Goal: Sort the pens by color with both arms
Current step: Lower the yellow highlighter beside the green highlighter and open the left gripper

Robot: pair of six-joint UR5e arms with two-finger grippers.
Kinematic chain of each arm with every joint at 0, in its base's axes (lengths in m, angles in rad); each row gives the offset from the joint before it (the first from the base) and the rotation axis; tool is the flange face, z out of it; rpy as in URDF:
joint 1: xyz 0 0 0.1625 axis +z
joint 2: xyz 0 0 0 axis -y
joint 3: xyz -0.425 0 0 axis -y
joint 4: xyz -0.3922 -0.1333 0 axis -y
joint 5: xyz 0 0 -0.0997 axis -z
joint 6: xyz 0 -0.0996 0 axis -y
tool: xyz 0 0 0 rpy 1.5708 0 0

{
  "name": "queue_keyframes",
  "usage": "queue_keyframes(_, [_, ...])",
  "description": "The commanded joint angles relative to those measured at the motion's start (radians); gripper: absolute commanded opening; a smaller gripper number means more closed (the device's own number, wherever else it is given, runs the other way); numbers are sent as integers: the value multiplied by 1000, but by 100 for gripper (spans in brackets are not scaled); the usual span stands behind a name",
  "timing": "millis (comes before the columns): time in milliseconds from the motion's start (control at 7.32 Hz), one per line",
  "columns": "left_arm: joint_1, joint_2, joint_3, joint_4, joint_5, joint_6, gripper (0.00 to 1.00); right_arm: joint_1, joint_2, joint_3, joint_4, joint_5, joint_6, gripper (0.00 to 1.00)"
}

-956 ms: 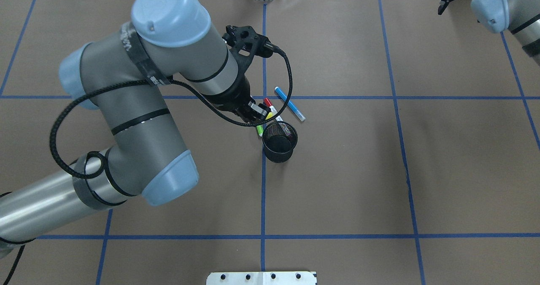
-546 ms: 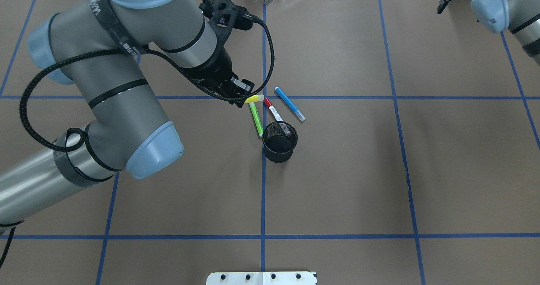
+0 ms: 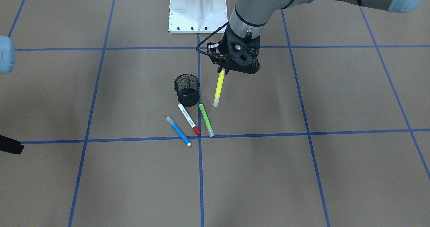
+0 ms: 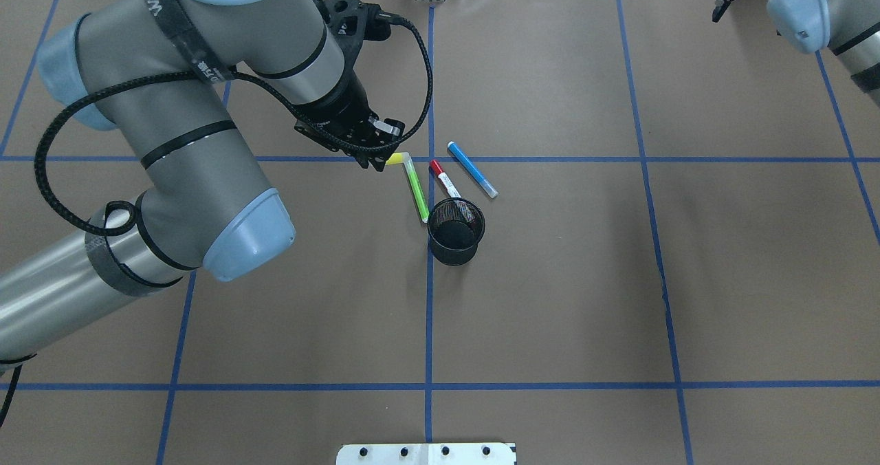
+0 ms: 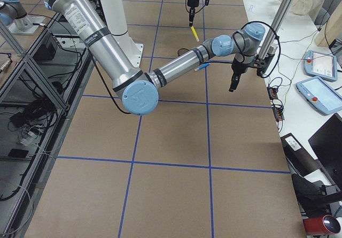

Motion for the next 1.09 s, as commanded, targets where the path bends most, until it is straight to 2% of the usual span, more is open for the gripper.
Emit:
queue_keyframes(0, [5, -8, 87, -83, 8, -217, 1, -1, 1, 1, 0, 0, 6, 98])
queue_keyframes(137, [6, -7, 130, -148, 12, -262, 1, -3, 1, 5, 0, 0, 6, 98])
queue_keyframes(410, [12, -11, 207, -251, 99, -325, 1, -4, 1, 6, 0, 0, 9, 98])
queue_keyframes(683, [41, -7, 215, -270, 197, -376, 1, -9, 1, 7, 0, 0, 17, 98])
queue_keyframes(956, [75, 4, 217, -274, 216, -376, 0, -9, 3, 7, 0, 0, 17, 98])
